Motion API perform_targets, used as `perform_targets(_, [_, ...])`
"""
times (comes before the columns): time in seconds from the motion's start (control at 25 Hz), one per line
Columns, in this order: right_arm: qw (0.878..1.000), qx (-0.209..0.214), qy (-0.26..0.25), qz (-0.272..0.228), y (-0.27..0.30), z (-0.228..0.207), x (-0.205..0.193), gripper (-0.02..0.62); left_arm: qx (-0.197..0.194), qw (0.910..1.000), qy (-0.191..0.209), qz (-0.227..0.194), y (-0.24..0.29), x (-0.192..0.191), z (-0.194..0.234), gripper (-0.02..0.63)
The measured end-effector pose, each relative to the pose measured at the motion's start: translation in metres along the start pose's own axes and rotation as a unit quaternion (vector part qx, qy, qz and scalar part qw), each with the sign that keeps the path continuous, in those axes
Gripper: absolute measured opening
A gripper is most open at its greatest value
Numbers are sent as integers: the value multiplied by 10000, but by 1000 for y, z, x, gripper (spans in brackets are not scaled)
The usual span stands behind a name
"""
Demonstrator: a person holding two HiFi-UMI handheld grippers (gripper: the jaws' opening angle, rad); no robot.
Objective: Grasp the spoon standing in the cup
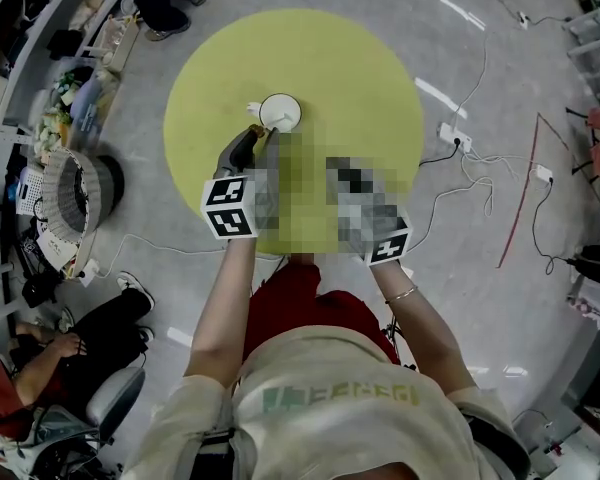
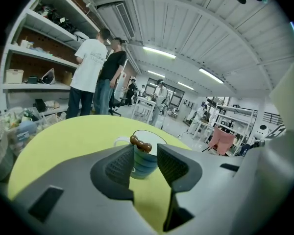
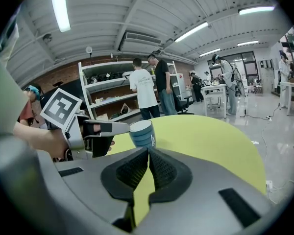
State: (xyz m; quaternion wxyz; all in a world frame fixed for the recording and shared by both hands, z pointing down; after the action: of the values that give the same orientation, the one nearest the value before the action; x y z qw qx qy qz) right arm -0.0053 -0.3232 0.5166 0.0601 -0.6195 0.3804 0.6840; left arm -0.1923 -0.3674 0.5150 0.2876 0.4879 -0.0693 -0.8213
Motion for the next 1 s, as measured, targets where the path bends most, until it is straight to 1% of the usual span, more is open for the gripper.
perform_targets(0.28, [10000, 24, 22, 18, 4, -6, 1, 38, 89, 9999, -97, -7, 9, 7, -1, 133])
perform_targets(0.48, [10000, 23, 37, 19, 7, -5, 2, 38, 178, 9998, -40, -37, 8, 10, 2, 84])
perform_targets(0.64, [10000, 29, 41, -2, 6, -4, 3, 38, 217, 9997, 12, -55, 6, 12, 3, 61])
perform_targets(1.0, [10000, -23, -15, -43, -2, -2, 8, 38, 157, 9998, 30, -133, -4, 12, -3, 55])
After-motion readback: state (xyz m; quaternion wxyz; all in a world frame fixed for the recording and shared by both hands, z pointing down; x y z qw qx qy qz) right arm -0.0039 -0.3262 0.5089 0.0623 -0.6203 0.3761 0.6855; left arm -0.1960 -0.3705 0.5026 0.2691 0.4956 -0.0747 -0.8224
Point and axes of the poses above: the fingertips, and each gripper's own axes: y forward along the fingers, z to its left, x out of its top, the point moved 8 cm from there along -y, backward along the fingers, and after that the axes turned 12 degrees about -y, right-handed, at the moved point
